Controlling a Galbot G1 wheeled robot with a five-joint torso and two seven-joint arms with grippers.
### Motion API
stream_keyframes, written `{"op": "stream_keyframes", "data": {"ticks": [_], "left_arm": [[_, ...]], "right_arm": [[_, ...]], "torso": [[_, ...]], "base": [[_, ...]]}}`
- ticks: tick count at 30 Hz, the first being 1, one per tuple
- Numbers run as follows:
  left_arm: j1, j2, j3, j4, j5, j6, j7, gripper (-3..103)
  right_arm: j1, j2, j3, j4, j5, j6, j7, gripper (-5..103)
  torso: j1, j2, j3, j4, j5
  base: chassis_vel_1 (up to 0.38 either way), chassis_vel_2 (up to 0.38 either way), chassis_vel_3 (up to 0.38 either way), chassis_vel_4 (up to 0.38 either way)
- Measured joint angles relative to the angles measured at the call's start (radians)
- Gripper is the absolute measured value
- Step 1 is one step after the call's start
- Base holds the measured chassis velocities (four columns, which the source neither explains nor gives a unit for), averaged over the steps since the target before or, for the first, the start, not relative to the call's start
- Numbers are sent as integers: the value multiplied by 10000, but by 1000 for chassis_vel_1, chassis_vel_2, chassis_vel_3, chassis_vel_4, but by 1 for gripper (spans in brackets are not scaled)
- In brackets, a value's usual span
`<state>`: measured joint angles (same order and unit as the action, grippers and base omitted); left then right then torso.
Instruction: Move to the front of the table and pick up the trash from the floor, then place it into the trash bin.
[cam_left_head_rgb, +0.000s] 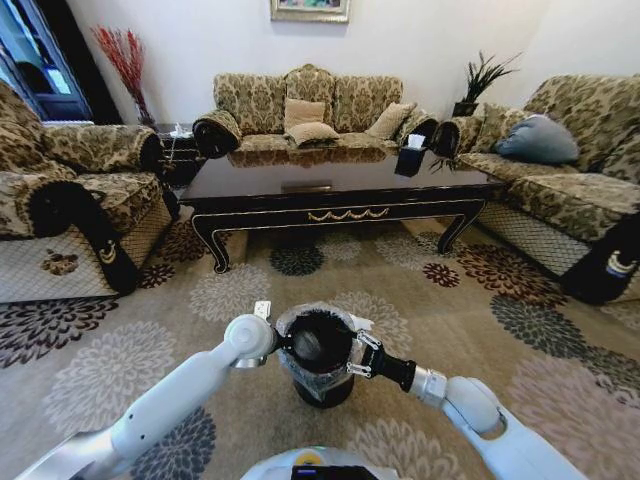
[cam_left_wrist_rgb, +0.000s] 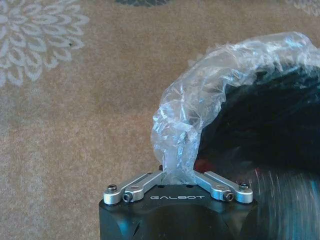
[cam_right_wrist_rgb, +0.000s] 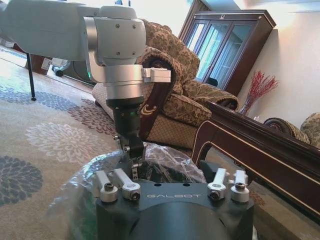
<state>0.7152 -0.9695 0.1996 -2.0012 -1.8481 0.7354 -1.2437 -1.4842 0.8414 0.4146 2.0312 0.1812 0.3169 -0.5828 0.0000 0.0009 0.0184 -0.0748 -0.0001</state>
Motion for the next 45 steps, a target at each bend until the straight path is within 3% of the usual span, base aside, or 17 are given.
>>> {"op": "stream_keyframes", "data": {"ticks": [1, 3, 4, 6, 7, 18, 21, 24, 34, 37, 45], "left_arm": [[35, 35, -35, 0, 5, 0, 4, 0], [57, 52, -58, 1, 6, 0, 4, 0], [122, 104, -127, -2, 5, 2, 9, 0], [197, 185, -210, -4, 23, 1, 31, 0], [250, 214, -273, -4, 46, 1, 37, 0], [1422, 435, -1669, 10, 383, 1, 283, 0], [2103, 900, -2440, -56, 413, 1, 473, 0], [2429, 1088, -2832, -83, 421, 0, 513, 0], [3116, 1195, -3861, 13, 787, 1, 921, 0], [3285, 1416, -4025, 96, 1032, 0, 1259, 0], [3705, 1474, -4604, 420, 1586, 1, 1837, 0]], "right_arm": [[-4, 0, 19, 6, 0, 3, -1, 82], [-6, 0, 27, 14, 0, 3, -1, 82], [-14, 14, 52, 46, 6, 3, -2, 91], [-18, 34, 79, 73, 47, 1, 0, 91], [-18, 41, 97, 73, 63, -1, 5, 99], [83, 109, 49, -183, 723, -221, 473, 100], [241, 115, -178, -492, 1766, -702, 1028, 100], [392, 116, -339, -722, 2113, -858, 1235, 100], [995, 216, -950, -1912, 2601, -1611, 2696, 100], [1117, 383, -1006, -2409, 3131, -2039, 3452, 100], [1574, 726, -1194, -3575, 3418, -2538, 4125, 100]], "torso": [[0, 0, 0, 0, 0], [0, 0, 0, 1, 0], [0, 0, 0, 3, 0], [0, 0, 0, 2, 0], [0, 0, 0, 2, 0], [0, 0, 0, 0, -2], [0, 0, 0, 5, -1], [0, 0, 0, 4, -1], [0, 0, 0, 0, 0], [0, -2, 0, 2, 1], [0, -2, 0, 6, 1]], "base": [[0, 0, 0, 0], [0, 0, 0, 0], [0, 0, 0, 0], [0, 0, 0, 0], [0, 0, 0, 0], [0, 0, 0, 0], [0, 0, 0, 0], [0, 0, 0, 0], [0, 0, 0, 0], [0, 0, 0, 0], [0, 0, 0, 0]]}}
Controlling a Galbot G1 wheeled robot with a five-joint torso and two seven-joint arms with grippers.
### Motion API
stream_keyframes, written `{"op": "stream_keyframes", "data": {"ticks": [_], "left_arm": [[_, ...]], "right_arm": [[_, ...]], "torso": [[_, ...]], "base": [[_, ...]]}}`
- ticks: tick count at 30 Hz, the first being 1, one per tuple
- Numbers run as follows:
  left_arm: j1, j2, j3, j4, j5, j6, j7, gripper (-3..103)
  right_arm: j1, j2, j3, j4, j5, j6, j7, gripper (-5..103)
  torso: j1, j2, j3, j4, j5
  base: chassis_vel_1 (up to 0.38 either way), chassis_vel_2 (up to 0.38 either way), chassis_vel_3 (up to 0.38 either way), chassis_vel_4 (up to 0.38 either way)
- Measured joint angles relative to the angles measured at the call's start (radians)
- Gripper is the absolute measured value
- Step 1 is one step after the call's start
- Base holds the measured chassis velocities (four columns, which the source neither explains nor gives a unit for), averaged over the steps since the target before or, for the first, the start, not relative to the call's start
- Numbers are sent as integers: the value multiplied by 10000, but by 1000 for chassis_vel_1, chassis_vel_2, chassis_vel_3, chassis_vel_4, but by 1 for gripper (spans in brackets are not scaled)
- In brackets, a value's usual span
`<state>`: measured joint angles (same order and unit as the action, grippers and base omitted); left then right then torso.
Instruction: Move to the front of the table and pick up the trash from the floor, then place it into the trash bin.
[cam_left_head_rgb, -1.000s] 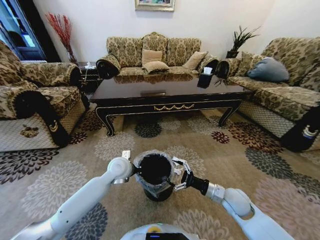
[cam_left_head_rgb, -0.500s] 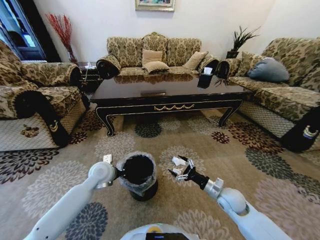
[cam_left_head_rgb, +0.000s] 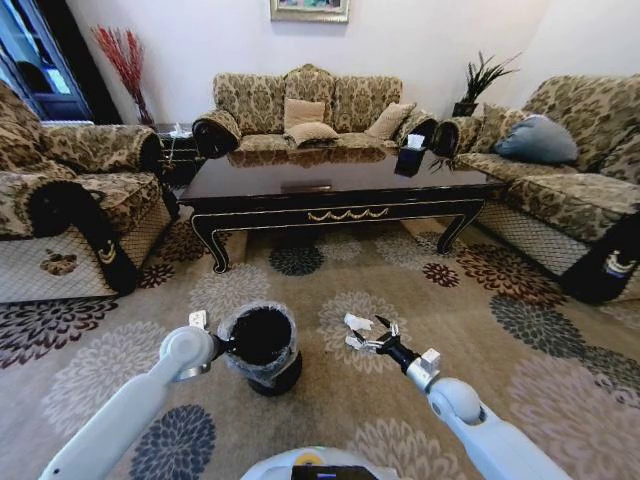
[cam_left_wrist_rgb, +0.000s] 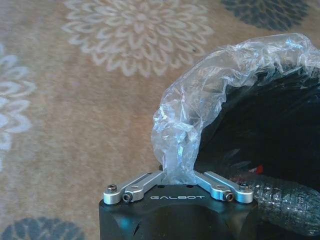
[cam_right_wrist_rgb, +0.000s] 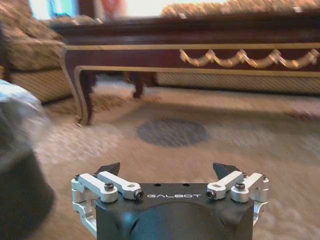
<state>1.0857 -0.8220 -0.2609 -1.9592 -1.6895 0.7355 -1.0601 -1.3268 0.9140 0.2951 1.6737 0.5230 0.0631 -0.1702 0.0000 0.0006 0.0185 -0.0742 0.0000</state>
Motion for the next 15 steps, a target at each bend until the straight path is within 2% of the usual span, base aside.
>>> {"op": "stream_keyframes", "data": {"ticks": [3, 9, 15], "left_arm": [[319, 0, -318, 45, 235, 0, 388, 0], [1094, -131, -1050, -58, 431, 0, 604, 0], [1347, -128, -1365, -85, 442, 0, 651, 0]], "right_arm": [[366, 325, -123, -868, -181, -73, 164, 100], [1366, 835, -552, -2293, -284, -60, 222, 100], [2005, 1109, -934, -3045, -335, -61, 108, 100]], "torso": [[0, 0, 0, -10, -1], [0, 0, 0, 1, -1], [0, 0, 1, -4, -2]], "base": [[0, 0, 0, 0], [0, 0, 0, 0], [0, 0, 0, 0]]}}
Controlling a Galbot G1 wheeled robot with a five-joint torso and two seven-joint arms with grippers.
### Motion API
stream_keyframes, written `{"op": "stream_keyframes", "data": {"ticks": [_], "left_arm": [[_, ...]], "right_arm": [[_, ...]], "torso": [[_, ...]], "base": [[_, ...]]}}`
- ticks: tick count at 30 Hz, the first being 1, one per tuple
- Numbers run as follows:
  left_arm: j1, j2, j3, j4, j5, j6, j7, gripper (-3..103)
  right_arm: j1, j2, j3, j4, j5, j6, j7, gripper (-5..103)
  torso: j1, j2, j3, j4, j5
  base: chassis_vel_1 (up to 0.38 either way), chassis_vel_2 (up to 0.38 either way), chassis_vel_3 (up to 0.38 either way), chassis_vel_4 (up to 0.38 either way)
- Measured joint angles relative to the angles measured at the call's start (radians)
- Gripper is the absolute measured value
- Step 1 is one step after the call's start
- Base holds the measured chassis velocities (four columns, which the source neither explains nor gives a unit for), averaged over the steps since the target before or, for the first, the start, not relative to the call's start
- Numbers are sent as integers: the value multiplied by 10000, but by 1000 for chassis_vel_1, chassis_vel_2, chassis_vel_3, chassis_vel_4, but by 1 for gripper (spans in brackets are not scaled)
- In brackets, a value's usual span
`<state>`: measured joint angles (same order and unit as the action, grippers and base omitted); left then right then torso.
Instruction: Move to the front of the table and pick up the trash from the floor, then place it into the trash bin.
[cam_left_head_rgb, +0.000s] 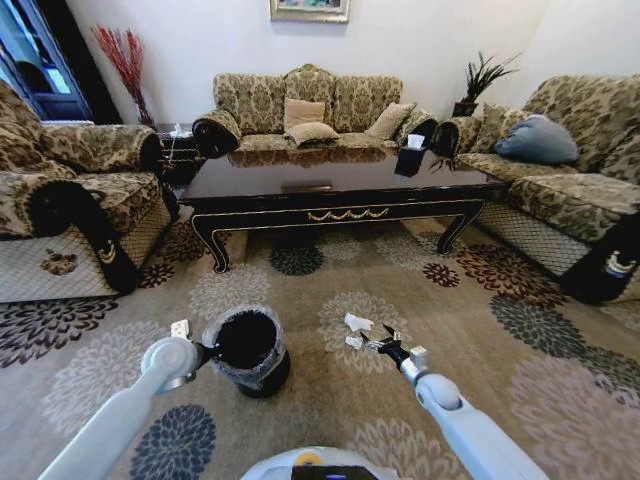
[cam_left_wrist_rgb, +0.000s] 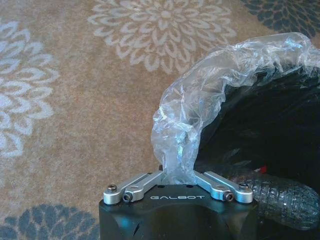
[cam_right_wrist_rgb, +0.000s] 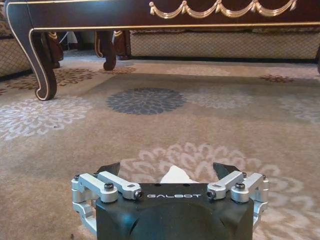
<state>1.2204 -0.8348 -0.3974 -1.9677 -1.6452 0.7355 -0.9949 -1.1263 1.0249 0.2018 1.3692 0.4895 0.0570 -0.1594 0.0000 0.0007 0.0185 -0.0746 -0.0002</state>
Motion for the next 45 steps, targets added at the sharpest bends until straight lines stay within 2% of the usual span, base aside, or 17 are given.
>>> {"op": "stream_keyframes", "data": {"ticks": [9, 16, 17, 33, 35, 36, 37, 39, 40, 43, 44, 45], "left_arm": [[409, 70, -229, -208, -35, -3, 15, 0], [560, 5, -228, -376, -29, -4, 6, 0], [625, 13, -268, -407, -30, -3, 5, 0], [1000, 146, -635, -672, -58, -1, 22, 0], [1017, 170, -691, -675, -64, -1, 24, 0], [1020, 174, -699, -675, -64, 0, 26, 0], [1022, 174, -704, -674, -64, -1, 31, 0], [1022, 171, -704, -664, -64, -1, 40, 0], [1022, 141, -704, -642, -63, -1, 43, 0], [1022, 102, -703, -632, -61, 0, 44, 0], [1017, 82, -689, -629, -64, -1, 56, 0], [1006, 80, -681, -623, -64, -1, 64, 0]], "right_arm": [[691, 697, -494, -1468, -172, 88, -411, 100], [1150, 810, -816, -2603, -619, 381, -625, 96], [1225, 852, -833, -2858, -755, 454, -671, 90], [1884, 1450, -951, -4432, -1343, 852, -899, 88], [1961, 1486, -986, -4503, -1400, 858, -898, 76], [1983, 1487, -994, -4505, -1461, 858, -893, 76], [2006, 1484, -1007, -4505, -1569, 861, -888, 70], [2016, 1472, -1027, -4504, -1653, 869, -888, 70], [2018, 1440, -1075, -4504, -1745, 876, -887, 59], [2017, 1444, -1095, -4524, -1783, 879, -887, 59], [2018, 1483, -1094, -4598, -1787, 882, -883, 48], [2017, 1523, -1089, -4662, -1788, 895, -881, 48]], "torso": [[0, 0, -1, 0, 1], [0, 0, -1, -1, 2], [0, 0, 0, -2, 0], [0, 0, -1, 1, 1], [0, 0, -1, 1, 1], [0, 0, 0, 1, 2], [0, 0, -1, 1, 1], [0, 0, -1, 1, 1], [0, 0, 0, 0, 1], [0, 0, -1, 0, 0], [0, 1, -1, -1, 0], [0, 2, -1, 0, 1]], "base": [[0, 0, 0, 0], [0, 0, 0, 0], [0, 0, 0, 0], [0, 0, 0, 0], [0, 0, 0, 0], [0, 0, 0, 0], [0, 0, 0, 0], [0, 0, 0, 0], [0, 0, 0, 0], [0, 0, 0, 0], [0, 0, 0, 0], [0, 0, 0, 0]]}}
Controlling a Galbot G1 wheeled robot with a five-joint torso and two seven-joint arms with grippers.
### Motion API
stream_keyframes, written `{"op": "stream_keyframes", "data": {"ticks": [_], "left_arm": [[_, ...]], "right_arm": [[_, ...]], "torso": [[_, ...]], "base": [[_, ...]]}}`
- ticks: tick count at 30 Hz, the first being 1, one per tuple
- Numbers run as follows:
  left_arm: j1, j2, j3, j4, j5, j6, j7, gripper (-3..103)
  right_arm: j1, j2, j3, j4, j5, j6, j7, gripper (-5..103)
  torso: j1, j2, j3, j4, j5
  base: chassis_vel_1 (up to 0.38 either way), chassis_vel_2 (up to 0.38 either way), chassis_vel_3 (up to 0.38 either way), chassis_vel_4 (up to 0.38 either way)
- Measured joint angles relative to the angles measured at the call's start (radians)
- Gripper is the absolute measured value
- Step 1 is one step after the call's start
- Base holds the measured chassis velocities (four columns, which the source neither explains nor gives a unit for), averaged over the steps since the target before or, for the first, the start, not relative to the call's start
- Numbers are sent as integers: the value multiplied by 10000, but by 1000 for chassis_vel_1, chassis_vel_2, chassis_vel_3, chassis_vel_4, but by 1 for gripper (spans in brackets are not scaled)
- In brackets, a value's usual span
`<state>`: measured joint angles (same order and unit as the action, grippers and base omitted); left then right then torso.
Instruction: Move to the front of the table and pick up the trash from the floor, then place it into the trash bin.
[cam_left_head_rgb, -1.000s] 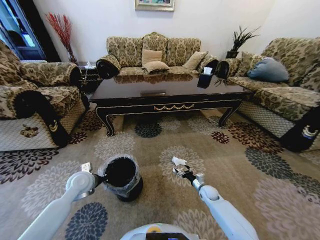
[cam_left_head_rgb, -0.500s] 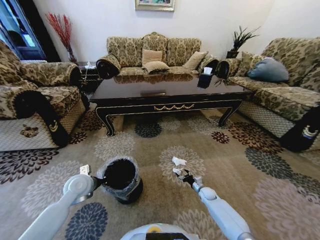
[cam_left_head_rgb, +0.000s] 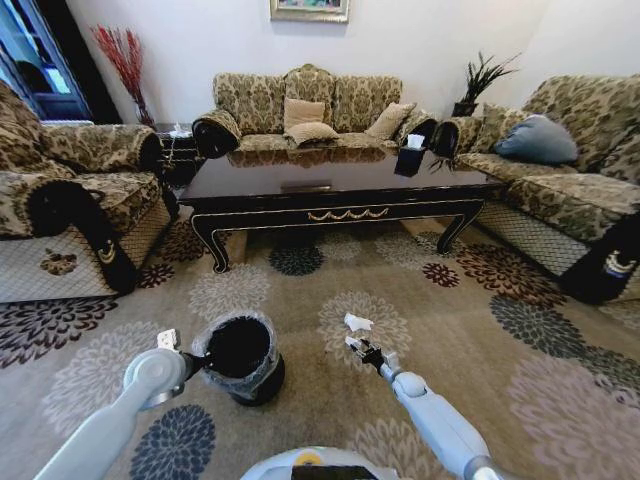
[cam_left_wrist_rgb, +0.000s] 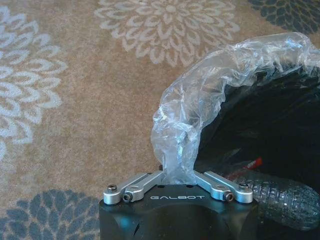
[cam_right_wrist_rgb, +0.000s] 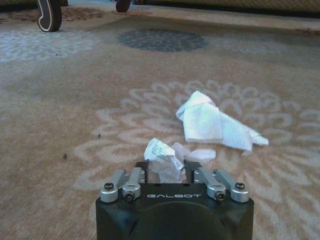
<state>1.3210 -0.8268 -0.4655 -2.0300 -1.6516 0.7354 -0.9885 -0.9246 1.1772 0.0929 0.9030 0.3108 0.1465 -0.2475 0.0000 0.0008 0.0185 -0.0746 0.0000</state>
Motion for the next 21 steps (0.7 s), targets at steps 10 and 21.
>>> {"op": "stream_keyframes", "data": {"ticks": [10, 21], "left_arm": [[-87, -11, 49, 44, 2, 0, 27, 0], [-111, -175, 155, -6, 45, -1, 49, 0]], "right_arm": [[-37, 4, 43, -71, -12, 115, 39, 5], [-338, -295, 95, 558, 154, 116, 172, 0]], "torso": [[0, 0, 0, 0, -1], [0, 0, 0, 1, 1]], "base": [[0, 0, 0, 0], [0, 0, 0, 0]]}}
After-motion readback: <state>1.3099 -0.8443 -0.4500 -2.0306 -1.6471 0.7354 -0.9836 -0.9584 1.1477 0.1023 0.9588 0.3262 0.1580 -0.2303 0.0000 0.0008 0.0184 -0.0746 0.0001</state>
